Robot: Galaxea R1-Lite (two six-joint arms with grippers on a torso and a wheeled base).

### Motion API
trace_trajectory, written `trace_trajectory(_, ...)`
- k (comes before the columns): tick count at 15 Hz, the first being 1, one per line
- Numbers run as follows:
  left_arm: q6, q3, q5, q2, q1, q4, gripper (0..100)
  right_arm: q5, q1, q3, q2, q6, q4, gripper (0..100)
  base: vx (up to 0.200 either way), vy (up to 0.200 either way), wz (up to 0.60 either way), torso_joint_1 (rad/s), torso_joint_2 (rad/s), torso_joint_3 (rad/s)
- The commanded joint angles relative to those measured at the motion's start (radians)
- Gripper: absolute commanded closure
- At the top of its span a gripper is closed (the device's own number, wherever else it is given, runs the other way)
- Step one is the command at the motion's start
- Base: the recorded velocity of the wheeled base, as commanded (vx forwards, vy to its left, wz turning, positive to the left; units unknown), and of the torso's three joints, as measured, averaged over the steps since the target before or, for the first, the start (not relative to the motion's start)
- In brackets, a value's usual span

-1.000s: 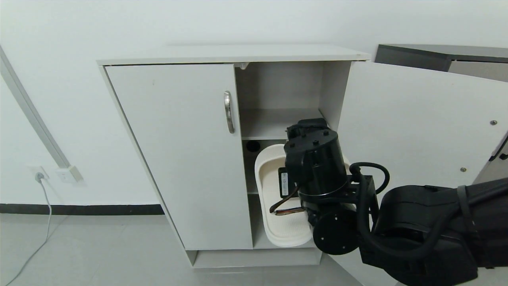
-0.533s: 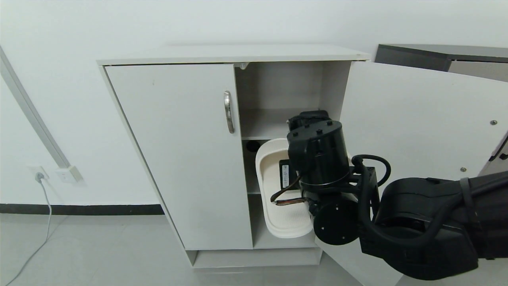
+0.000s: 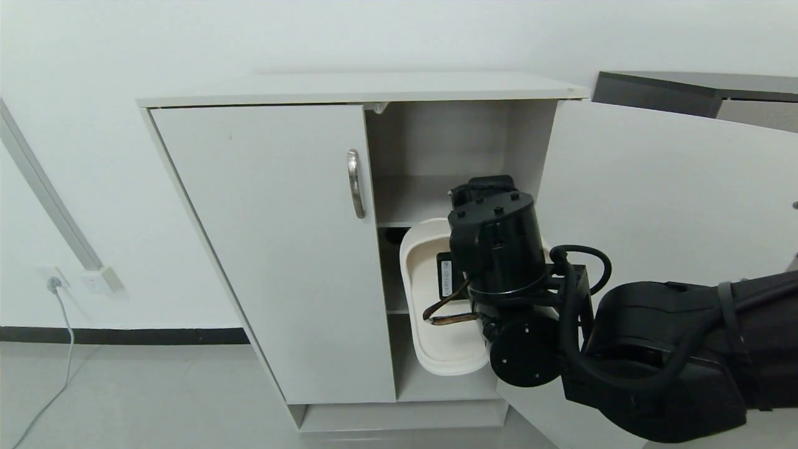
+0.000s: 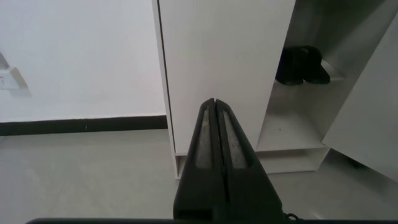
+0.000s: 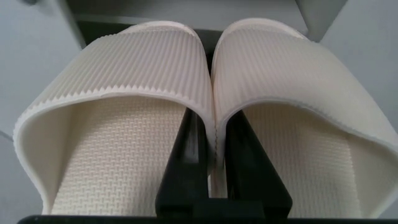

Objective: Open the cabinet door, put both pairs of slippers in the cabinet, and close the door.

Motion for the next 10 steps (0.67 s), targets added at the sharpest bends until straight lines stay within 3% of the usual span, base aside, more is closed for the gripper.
trace_trajectory(1, 0.0, 0.0, 0.0, 0.001, 0.001, 0.0, 100, 0.0, 0.002, 0.0, 0.001, 0.0, -0.002, 100, 0.2, 0.0, 0.0, 0.007, 0.01, 0.002)
trace_trajectory(8, 0.002, 0.0, 0.0, 0.001, 0.001, 0.0, 100, 0.0, 0.002, 0.0, 0.01, 0.003, -0.002, 100, 0.2, 0.0, 0.0, 0.002, 0.0, 0.004)
trace_trajectory(10, 0.003, 0.0, 0.0, 0.001, -0.001, 0.0, 100, 0.012, 0.002, 0.004, 0.021, 0.006, -0.031, 100, 0.0, 0.0, 0.0, 0.0, 0.0, 0.0)
